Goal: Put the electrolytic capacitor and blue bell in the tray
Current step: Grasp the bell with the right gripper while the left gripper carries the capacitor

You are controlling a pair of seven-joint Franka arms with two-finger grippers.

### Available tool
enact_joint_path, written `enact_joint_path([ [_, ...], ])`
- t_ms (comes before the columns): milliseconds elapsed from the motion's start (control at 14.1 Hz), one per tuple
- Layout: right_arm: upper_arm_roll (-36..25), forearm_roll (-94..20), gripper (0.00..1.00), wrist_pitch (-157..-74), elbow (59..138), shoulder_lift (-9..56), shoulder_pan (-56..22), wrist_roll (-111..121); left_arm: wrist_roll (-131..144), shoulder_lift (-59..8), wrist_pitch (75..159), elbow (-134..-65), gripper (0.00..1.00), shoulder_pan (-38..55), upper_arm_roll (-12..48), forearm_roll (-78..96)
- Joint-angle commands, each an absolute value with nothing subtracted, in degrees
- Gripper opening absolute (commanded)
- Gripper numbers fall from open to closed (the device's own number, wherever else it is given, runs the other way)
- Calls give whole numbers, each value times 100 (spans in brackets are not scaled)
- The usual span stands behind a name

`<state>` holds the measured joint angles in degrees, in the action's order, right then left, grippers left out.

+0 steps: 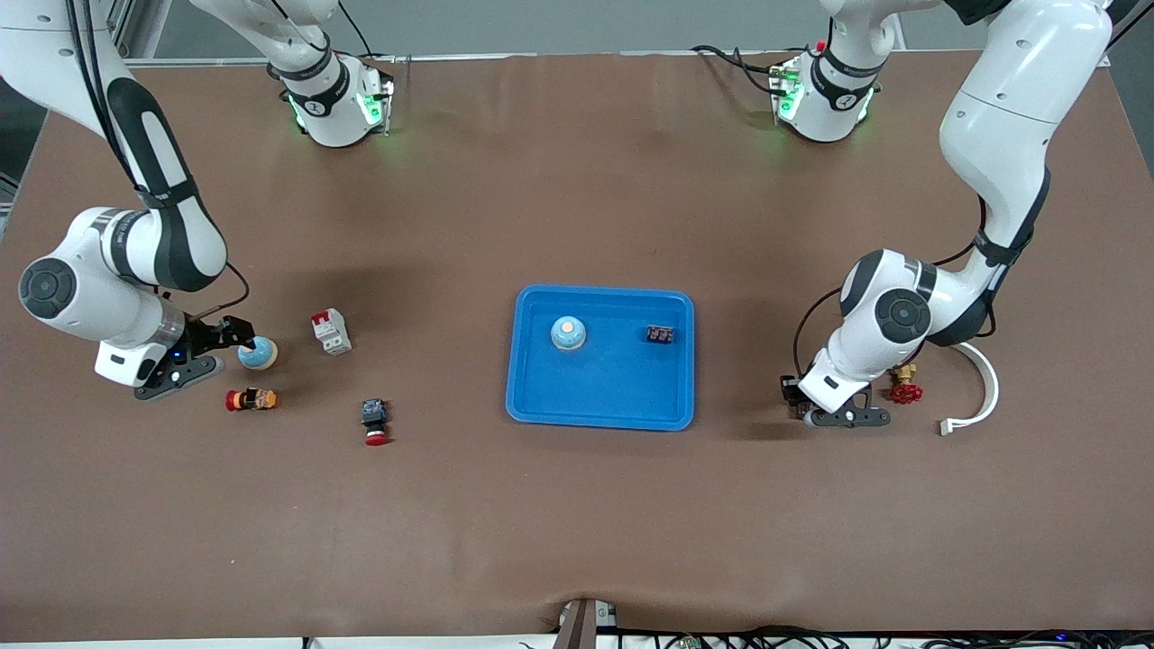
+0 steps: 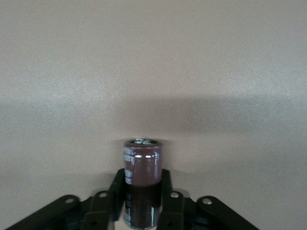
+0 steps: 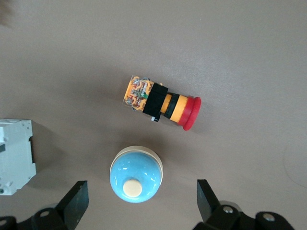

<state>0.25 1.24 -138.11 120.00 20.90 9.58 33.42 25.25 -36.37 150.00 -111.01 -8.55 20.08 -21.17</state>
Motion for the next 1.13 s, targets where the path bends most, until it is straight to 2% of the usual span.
enact_joint_path([
  [0, 123, 141, 100, -14158, 12339, 2048, 1090, 3445, 2698, -3472, 15064, -11276, 0, -870, 2030, -2206],
  [780, 123, 141, 100, -14792, 12489, 2443, 1239, 3735, 9057, -3138, 14880, -10916, 0, -862, 2460, -2039],
  [1064, 123, 141, 100, -14932, 12489, 2557, 1213, 3735, 10121, -3155, 14302, -10671, 0, -835, 2794, -2030],
])
